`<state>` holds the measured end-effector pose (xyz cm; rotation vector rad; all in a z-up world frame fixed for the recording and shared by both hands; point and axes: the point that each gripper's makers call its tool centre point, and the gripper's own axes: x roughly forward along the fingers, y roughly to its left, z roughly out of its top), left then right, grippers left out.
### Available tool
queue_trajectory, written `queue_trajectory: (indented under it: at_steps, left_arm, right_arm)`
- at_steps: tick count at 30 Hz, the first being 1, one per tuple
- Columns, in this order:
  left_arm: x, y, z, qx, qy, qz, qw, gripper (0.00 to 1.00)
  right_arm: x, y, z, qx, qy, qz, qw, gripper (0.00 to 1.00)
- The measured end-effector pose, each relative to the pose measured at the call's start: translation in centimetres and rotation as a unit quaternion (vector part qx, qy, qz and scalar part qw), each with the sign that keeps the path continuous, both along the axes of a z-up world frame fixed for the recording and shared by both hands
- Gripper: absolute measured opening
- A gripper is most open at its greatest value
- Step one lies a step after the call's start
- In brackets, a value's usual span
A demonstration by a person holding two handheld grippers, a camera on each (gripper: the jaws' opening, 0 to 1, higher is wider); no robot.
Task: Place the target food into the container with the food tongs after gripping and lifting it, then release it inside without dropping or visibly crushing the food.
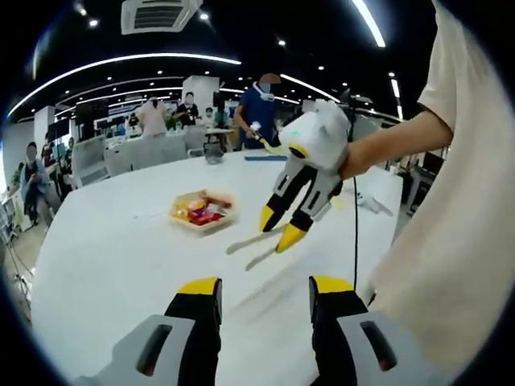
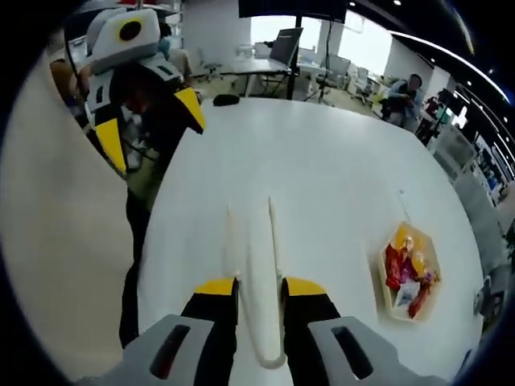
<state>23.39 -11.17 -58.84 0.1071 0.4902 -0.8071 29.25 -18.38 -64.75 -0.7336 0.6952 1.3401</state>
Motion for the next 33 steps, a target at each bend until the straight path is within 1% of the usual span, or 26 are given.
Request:
queue_trajectory:
  at_steps: [4,8,10,12,16,20,23,33]
  left_arm:
    - [0.1,-0.2,-0.4,0.012,-0.002,-0.015,0.9998,0.41]
    - [0.2,-0.6,-0.9,0.016,-0.001,-0.03,0.9994,0.41]
    - [0.1,-0.8,-0.9,0.015,-0.002,-0.039,0.9991,0.39]
    - [0.1,-0.9,-1.1,0.023,-0.005,-0.049,0.9985,0.35]
    - [-0.1,-1.1,-1.5,0.034,-0.012,-0.063,0.9974,0.32]
    - [-0.2,-1.3,-1.6,0.036,-0.015,-0.07,0.9967,0.3]
    - [-0.3,-1.4,-1.9,0.045,-0.018,-0.079,0.9957,0.28]
    - [-0.5,-1.6,-2.2,0.053,-0.026,-0.092,0.994,0.21]
  right_arm:
    - [-0.2,0.1,0.2,-0.001,-0.001,0.0,1.0,0.2]
    - [-1.1,0.3,0.5,-0.004,0.0,0.006,1.0,0.2]
    - [-1.5,0.4,0.7,-0.005,-0.001,0.01,0.9999,0.2]
    - [-1.8,0.5,0.8,-0.005,-0.002,0.012,0.9999,0.2]
    - [-2.7,0.8,1.2,-0.007,-0.001,0.02,0.9998,0.2]
    - [-3.2,1.1,1.5,-0.007,-0.002,0.025,0.9997,0.2]
    - [-3.6,1.4,1.7,-0.007,-0.003,0.029,0.9995,0.2]
    - [-4.2,1.8,1.9,-0.012,-0.005,0.039,0.9991,0.2]
